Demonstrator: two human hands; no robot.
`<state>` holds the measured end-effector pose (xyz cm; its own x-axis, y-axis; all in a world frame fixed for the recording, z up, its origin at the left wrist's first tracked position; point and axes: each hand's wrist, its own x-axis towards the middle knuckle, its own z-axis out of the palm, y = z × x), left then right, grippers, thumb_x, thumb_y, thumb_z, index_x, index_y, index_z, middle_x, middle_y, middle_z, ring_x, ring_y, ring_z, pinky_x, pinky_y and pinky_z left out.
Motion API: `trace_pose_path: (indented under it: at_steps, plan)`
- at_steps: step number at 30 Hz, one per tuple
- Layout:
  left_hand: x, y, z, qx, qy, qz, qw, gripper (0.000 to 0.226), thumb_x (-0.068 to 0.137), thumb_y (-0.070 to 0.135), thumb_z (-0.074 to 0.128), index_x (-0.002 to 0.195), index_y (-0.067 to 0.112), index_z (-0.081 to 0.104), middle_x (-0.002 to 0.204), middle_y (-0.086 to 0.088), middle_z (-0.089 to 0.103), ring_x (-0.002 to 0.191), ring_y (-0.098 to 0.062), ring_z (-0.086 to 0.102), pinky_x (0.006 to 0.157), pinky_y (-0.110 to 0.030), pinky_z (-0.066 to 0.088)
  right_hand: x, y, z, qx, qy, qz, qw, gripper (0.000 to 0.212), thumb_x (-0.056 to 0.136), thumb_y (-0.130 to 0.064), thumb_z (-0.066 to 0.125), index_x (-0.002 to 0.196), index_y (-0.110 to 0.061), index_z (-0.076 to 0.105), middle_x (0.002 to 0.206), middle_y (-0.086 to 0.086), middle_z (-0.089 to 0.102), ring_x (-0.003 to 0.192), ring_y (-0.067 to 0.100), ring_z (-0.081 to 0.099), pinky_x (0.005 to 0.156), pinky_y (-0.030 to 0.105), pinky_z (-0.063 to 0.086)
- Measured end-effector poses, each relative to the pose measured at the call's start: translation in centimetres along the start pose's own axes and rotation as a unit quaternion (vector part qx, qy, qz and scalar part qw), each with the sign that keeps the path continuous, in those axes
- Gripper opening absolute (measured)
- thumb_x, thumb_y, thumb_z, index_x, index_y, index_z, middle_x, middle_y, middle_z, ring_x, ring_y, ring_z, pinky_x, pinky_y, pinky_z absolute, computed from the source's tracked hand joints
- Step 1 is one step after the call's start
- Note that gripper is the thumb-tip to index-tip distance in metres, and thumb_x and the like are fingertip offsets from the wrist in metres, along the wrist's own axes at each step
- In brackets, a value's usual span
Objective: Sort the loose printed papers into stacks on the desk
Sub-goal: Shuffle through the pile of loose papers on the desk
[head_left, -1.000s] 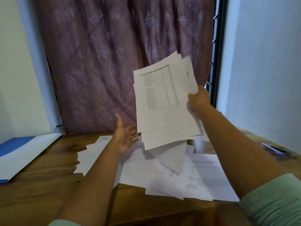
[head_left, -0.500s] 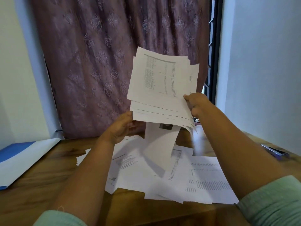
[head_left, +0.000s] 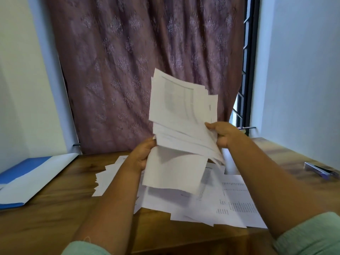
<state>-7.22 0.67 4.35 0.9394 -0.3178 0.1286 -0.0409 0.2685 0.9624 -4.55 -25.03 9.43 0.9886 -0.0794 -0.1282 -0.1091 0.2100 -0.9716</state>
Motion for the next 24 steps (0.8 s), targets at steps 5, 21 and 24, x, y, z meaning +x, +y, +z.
trace_pose_path:
  at_steps: [5,21,24]
  plan:
    - [-0.1,-0.8,-2.0,0.225,0.136,-0.012,0.965,0.028,0.098,-0.003,0.048,0.081,0.014,0.063,0.065,-0.001,0.065,0.066,-0.018,0.059,0.058,-0.026,0.051,0.8,6.9,-1.6,-0.048,-0.064,0.054,0.995,0.073,0.052,-0.043,0.091,0.117,-0.018,0.068,0.123,0.006,0.067,0.118,0.026,0.060,0.102,0.047,0.047]
    - [0.3,-6.0,-1.6,0.283,0.314,-0.221,0.879,0.075,0.096,0.067,0.029,0.149,0.015,0.033,0.154,-0.014,0.036,0.134,-0.035,0.044,0.106,-0.046,0.040,1.4,13.7,-0.5,-0.333,-0.069,-0.009,0.940,0.042,0.094,-0.018,0.063,0.133,-0.012,0.052,0.133,0.005,0.059,0.115,0.028,0.058,0.095,0.038,0.049]
    - [-0.2,-5.9,-1.9,0.327,0.226,-0.220,0.891,0.059,0.092,0.045,0.064,0.139,0.013,0.048,0.144,-0.011,0.051,0.111,-0.027,0.056,0.083,-0.035,0.044,1.8,14.3,0.3,-0.302,-0.016,0.006,0.953,0.035,0.097,-0.014,0.057,0.131,-0.008,0.052,0.133,0.007,0.058,0.107,0.028,0.059,0.085,0.033,0.051]
